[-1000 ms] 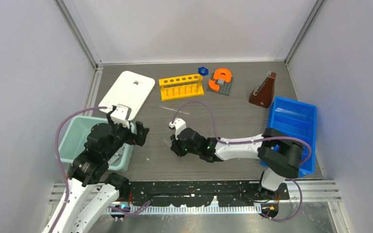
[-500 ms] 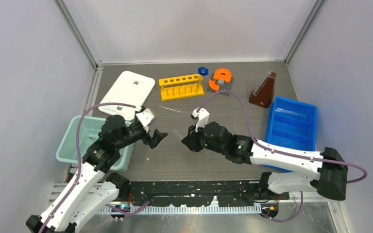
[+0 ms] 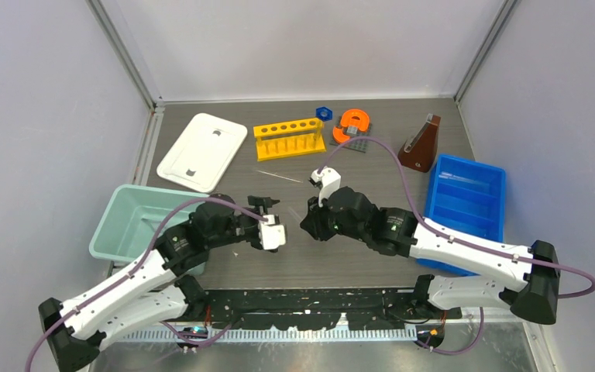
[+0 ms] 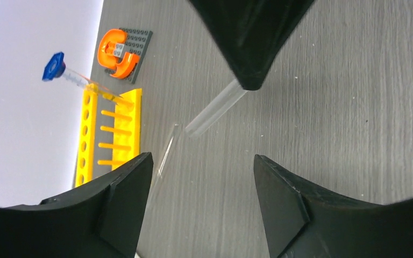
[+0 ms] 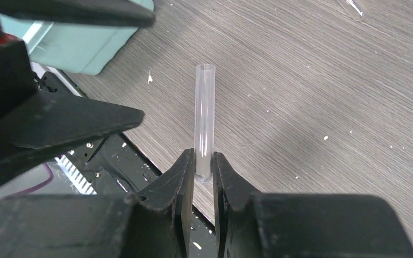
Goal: Organize the chemistry lab equipment
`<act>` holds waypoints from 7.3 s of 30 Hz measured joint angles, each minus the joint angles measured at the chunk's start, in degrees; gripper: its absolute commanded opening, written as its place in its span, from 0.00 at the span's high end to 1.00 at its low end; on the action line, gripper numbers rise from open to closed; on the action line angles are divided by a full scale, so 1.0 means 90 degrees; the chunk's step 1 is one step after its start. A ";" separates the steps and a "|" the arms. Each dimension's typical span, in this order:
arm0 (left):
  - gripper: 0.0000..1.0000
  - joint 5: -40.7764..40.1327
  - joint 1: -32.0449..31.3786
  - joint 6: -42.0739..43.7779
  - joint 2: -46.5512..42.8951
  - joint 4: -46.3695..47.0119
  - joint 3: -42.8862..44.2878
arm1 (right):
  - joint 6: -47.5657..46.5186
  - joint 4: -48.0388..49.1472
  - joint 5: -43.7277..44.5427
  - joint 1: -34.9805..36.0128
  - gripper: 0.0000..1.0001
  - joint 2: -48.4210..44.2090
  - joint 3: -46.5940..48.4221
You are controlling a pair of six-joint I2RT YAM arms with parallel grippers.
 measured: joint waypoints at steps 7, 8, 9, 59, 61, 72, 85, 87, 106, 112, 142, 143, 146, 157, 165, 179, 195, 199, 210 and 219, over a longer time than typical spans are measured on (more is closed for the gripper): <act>0.34 -0.0665 -0.0619 0.0797 0.0282 0.0058 -0.0119 | 0.0075 -0.0168 -0.0262 -0.0010 0.85 0.0056 0.0311; 0.34 -0.0729 -0.0682 0.0845 0.0328 0.0078 -0.0119 | 0.0085 -0.0170 -0.0308 -0.0010 0.85 0.0061 0.0321; 0.35 -0.0804 -0.0750 0.0899 0.0379 0.0097 -0.0119 | 0.0097 -0.0170 -0.0359 -0.0010 0.85 0.0063 0.0321; 0.84 -0.2142 -0.1719 -0.3711 0.0801 0.1651 -0.0313 | 0.0617 0.1365 0.0512 -0.0010 0.60 -0.1268 -0.0576; 0.84 -0.2220 -0.1719 -0.3840 0.0801 0.1644 -0.0313 | 0.0624 0.1396 0.0476 -0.0010 0.60 -0.1207 -0.0576; 0.84 -0.2574 -0.1719 -0.4231 0.0894 0.1593 -0.0238 | 0.0712 0.1406 0.0386 -0.0010 0.60 -0.1044 -0.0576; 0.83 -0.2722 -0.1719 -0.4277 0.0967 0.1537 -0.0136 | 0.0707 0.1462 0.0369 -0.0010 0.78 -0.0777 -0.0576; 0.83 -0.2742 -0.1719 -0.4277 0.0969 0.1535 -0.0136 | 0.0702 0.1474 0.0376 -0.0010 0.80 -0.0765 -0.0576; 0.00 -0.3883 -0.1717 -0.4316 0.0959 0.0104 0.0605 | -0.0342 0.1287 0.1226 -0.0852 0.81 -0.0257 0.0097; 0.00 -0.4396 -0.1358 -0.4335 0.0748 -0.1056 0.1532 | -0.0857 0.1438 0.1280 -0.1766 0.81 0.0481 0.0517; 0.00 -0.4551 -0.0364 -0.3891 -0.0726 -0.1787 0.0833 | -0.2727 0.3356 0.1331 -0.2761 0.81 0.5360 0.3529; 0.00 -0.4546 -0.0364 -0.3888 -0.0726 -0.1787 0.0828 | -0.2747 0.3383 0.1350 -0.2764 0.81 0.5391 0.3546; 0.00 -0.4522 -0.0364 -0.3886 -0.0726 -0.1787 0.0826 | -0.2776 0.3468 0.1413 -0.2769 0.81 0.5469 0.3551; 0.00 -0.4493 -0.0364 -0.3866 -0.0670 -0.1787 0.0811 | -0.2919 0.3708 0.1513 -0.2846 0.81 0.5566 0.3551; 0.00 -0.4488 -0.0364 -0.3866 -0.0656 -0.1785 0.0809 | -0.2953 0.3745 0.1511 -0.2912 0.81 0.5593 0.3551; 0.00 -0.4476 -0.0364 -0.3864 -0.0641 -0.1787 0.0799 | -0.2798 0.3789 0.1486 -0.3004 0.81 0.5829 0.3548; 0.00 -0.4473 -0.0364 -0.3864 -0.0612 -0.1787 0.0797 | -0.2776 0.3594 0.1433 -0.3024 0.81 0.5952 0.3665; 0.00 -0.4473 -0.0364 -0.3864 -0.0605 -0.1785 0.0797 | -0.2771 0.3538 0.1389 -0.3024 0.81 0.5916 0.3665; 0.00 -0.4473 -0.0364 -0.3864 -0.0583 -0.1787 0.0794 | -0.2766 0.3502 0.1273 -0.3024 0.80 0.5739 0.3665; 0.00 -0.4473 -0.0364 -0.3861 -0.0580 -0.1787 0.0794 | -0.2705 0.3497 0.1214 -0.3024 0.81 0.5695 0.3665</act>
